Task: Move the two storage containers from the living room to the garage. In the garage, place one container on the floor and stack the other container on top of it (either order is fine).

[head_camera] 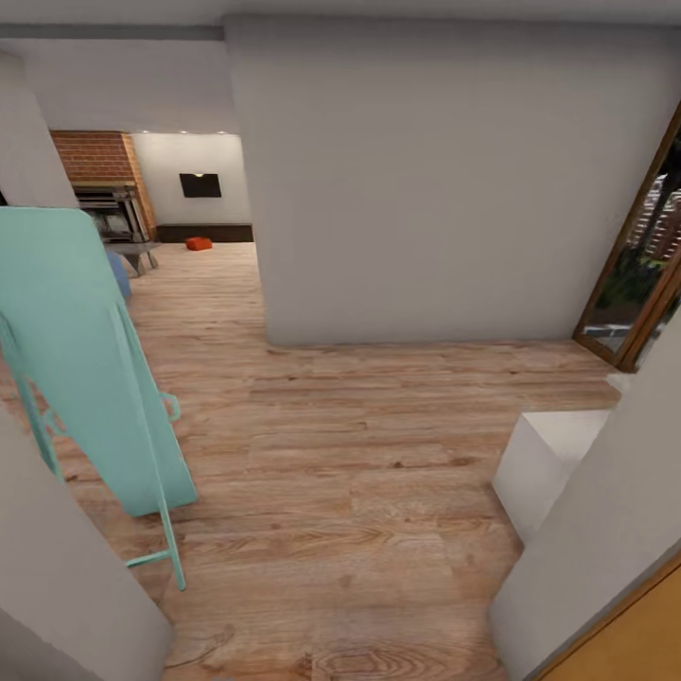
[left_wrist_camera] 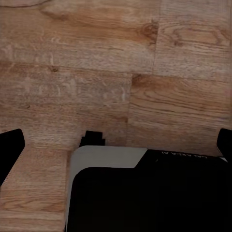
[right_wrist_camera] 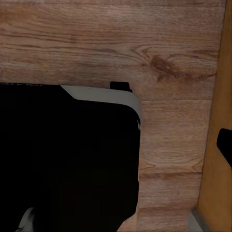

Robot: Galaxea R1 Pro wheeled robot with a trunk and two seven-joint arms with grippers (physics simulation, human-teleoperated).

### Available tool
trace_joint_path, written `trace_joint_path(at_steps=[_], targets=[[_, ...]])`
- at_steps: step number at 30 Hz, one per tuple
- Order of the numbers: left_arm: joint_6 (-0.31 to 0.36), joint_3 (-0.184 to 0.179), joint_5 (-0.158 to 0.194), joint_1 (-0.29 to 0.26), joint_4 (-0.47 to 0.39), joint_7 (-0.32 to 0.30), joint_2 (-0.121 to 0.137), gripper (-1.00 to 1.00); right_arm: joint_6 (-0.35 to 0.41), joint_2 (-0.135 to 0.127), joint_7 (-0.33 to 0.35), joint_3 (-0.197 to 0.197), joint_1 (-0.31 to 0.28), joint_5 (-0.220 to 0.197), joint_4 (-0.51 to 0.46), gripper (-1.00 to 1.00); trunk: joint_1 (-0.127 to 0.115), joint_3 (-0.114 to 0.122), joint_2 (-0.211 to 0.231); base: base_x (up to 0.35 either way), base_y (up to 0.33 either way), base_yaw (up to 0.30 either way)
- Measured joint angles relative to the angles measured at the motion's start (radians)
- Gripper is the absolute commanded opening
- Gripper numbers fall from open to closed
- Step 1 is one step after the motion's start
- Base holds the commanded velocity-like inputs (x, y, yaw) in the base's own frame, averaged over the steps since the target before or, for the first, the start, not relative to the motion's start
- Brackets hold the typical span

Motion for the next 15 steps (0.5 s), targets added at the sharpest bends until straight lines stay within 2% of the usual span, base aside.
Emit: trace_joint_path(at_steps=[15], targets=[[0.0, 0.0, 0.0, 0.0, 0.0, 0.0, 0.0, 1.0, -0.001, 0.0, 0.0, 0.0, 0.0, 0.0, 0.0, 1.0, 0.0, 0.0, 0.0, 0.321, 0.0, 0.0]])
